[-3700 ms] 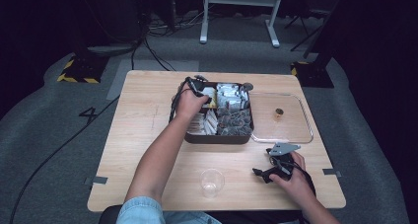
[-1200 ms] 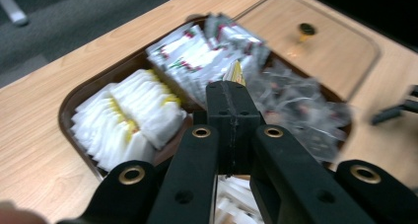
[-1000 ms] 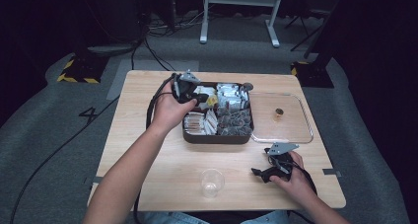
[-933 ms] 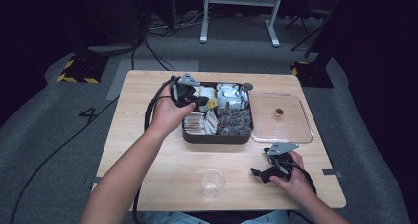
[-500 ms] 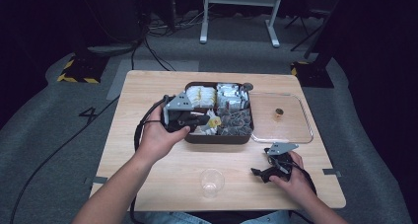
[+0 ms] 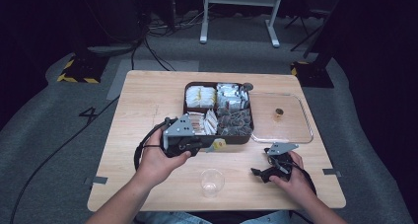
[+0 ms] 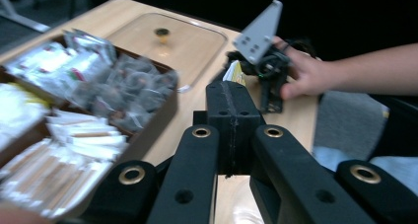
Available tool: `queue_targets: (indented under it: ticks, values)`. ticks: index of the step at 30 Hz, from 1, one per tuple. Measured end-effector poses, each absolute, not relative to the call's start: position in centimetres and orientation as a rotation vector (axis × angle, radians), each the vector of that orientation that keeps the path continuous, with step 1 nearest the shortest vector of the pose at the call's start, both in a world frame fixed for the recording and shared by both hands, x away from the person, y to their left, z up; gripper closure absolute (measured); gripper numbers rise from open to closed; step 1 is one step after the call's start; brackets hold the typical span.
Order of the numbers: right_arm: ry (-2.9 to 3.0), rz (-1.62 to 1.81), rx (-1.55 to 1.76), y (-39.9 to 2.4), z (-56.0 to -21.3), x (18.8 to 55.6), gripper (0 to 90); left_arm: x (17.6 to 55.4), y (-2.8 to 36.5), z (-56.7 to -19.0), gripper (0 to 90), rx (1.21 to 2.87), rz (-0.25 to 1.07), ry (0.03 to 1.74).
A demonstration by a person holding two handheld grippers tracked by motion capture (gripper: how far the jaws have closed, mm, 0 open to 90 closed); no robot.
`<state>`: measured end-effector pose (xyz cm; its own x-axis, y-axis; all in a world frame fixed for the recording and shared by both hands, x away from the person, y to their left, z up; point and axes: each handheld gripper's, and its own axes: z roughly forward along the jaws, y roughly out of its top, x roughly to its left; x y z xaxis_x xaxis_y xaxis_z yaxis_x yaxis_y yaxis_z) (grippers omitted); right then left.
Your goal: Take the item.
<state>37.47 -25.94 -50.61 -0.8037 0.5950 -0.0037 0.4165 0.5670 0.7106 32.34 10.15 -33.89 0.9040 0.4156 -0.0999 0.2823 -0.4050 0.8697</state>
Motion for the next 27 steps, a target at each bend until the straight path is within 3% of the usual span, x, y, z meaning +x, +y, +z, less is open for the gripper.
queue_targets:
  ticks: [27]
  values:
    - [2.556, 1.067, 0.843, -25.9, -50.6, 37.5, 0.6, 28.7, 7.9, -39.6, 90.0, 2.078, 0.069, 0.451]
